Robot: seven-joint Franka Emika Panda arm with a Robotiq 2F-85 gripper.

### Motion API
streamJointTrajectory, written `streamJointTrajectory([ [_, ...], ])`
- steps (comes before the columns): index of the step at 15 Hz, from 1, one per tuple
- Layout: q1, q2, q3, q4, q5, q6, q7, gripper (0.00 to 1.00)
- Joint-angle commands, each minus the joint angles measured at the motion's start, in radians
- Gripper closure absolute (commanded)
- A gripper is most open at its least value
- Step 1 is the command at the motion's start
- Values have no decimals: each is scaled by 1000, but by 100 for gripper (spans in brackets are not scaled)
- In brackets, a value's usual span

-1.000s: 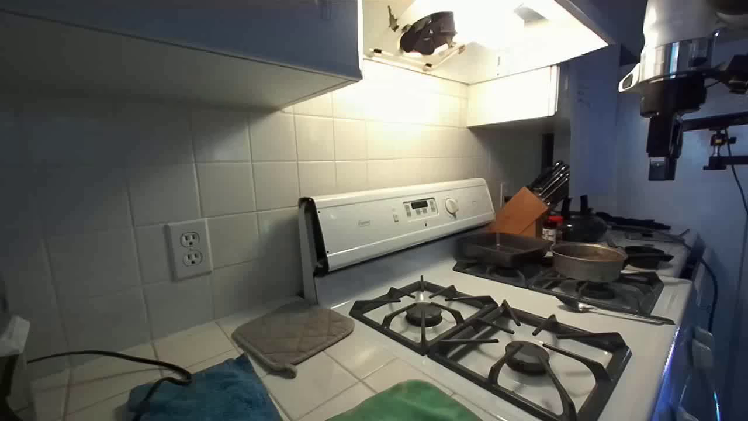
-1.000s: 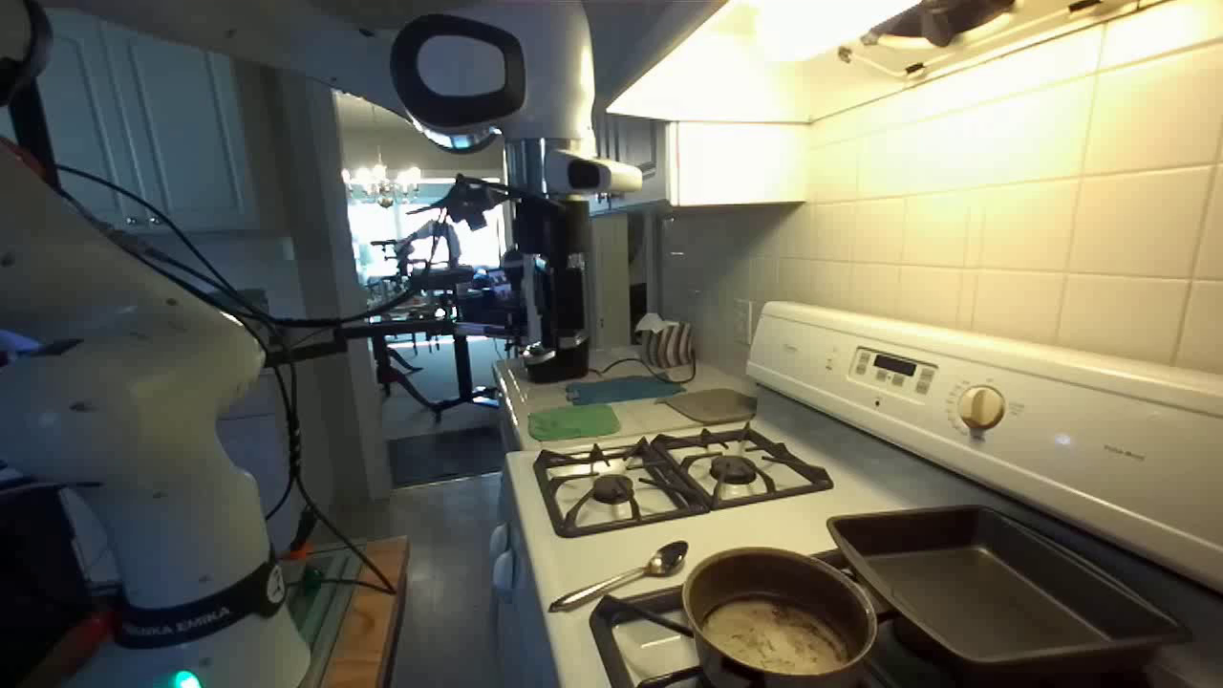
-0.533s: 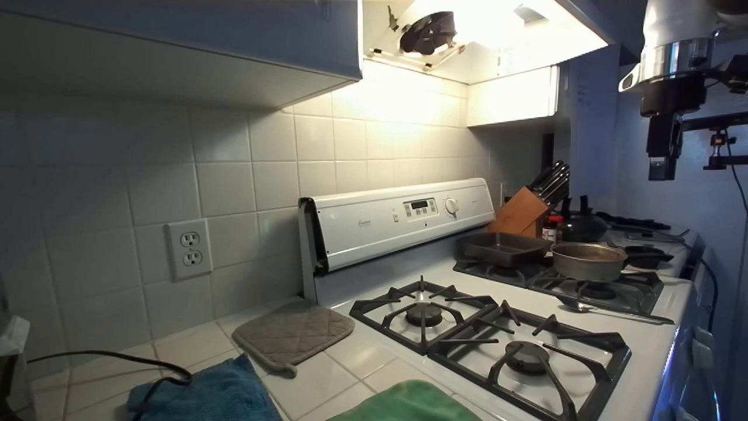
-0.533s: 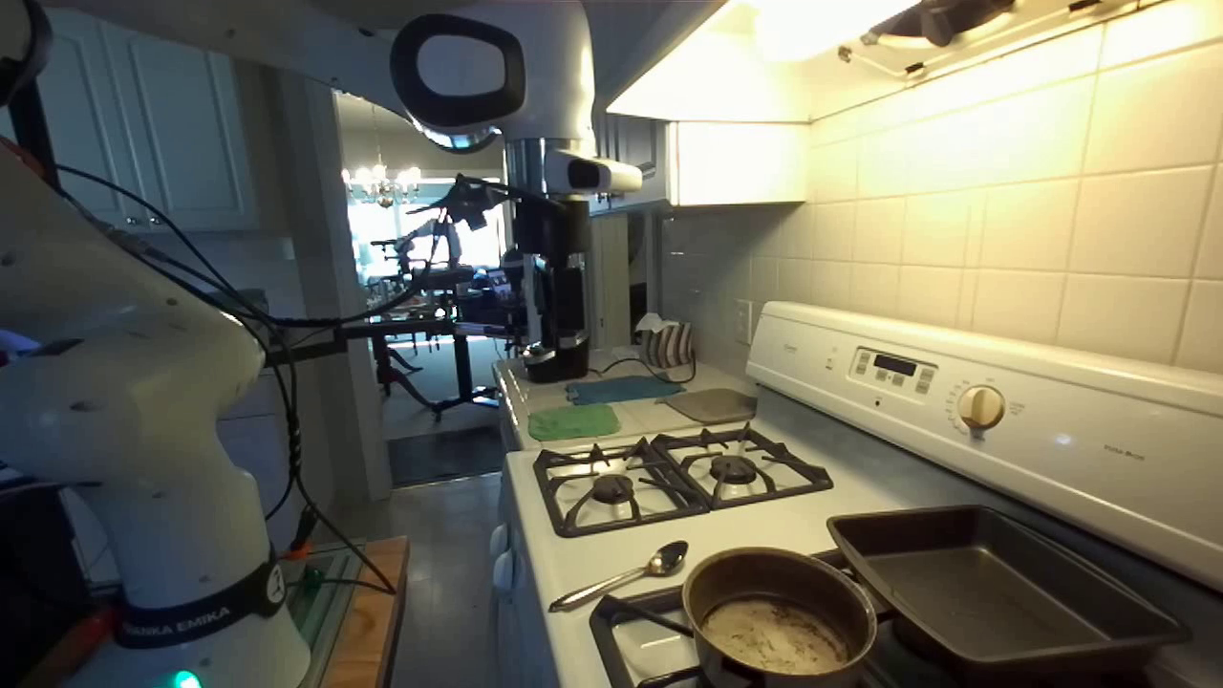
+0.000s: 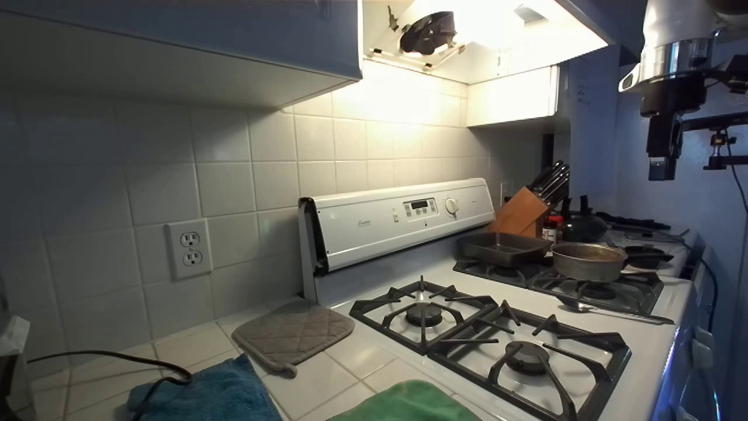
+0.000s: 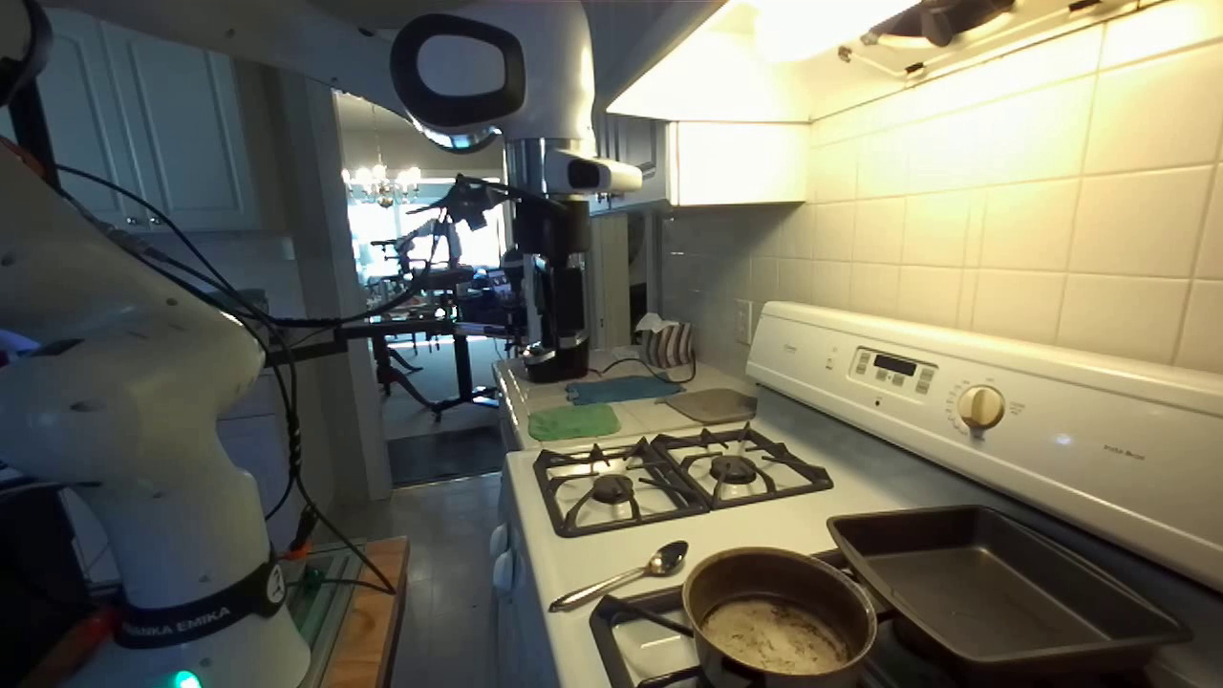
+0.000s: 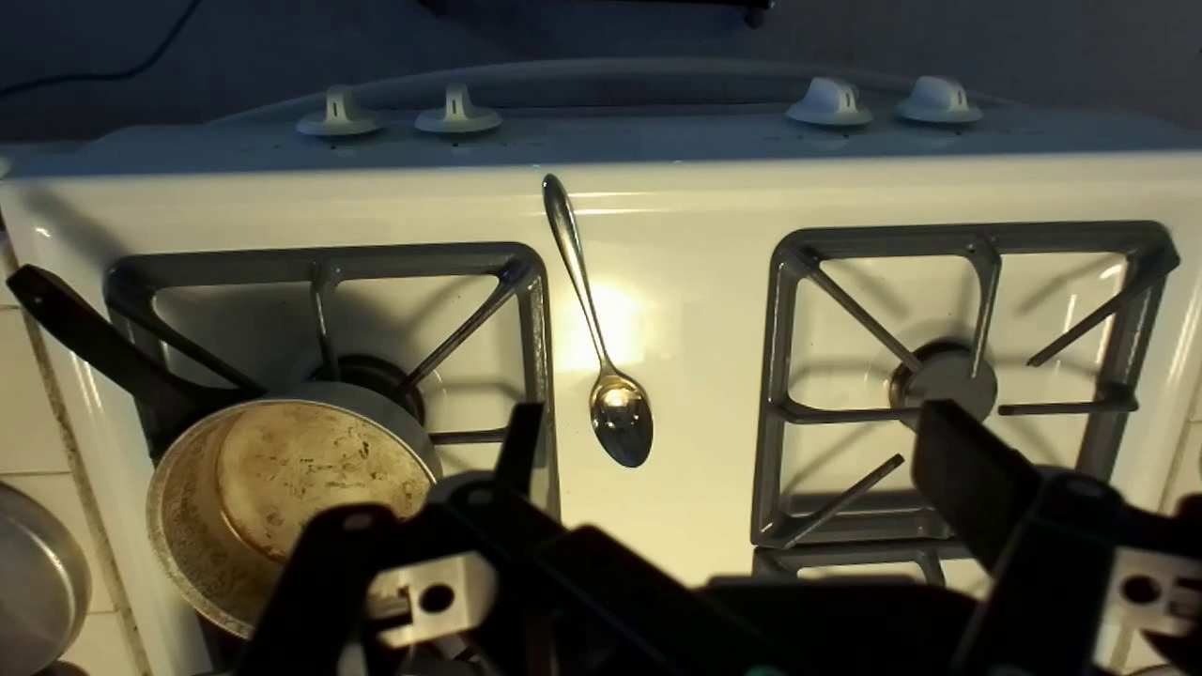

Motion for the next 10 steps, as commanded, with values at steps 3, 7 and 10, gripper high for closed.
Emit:
streamJointTrajectory([
  [3,5,0,-4,2,-3,-2,2,0],
  [7,-53,42,-26,6,-24,132,54,0],
  [10,-92,80,-54,3,-35,266,45,0],
])
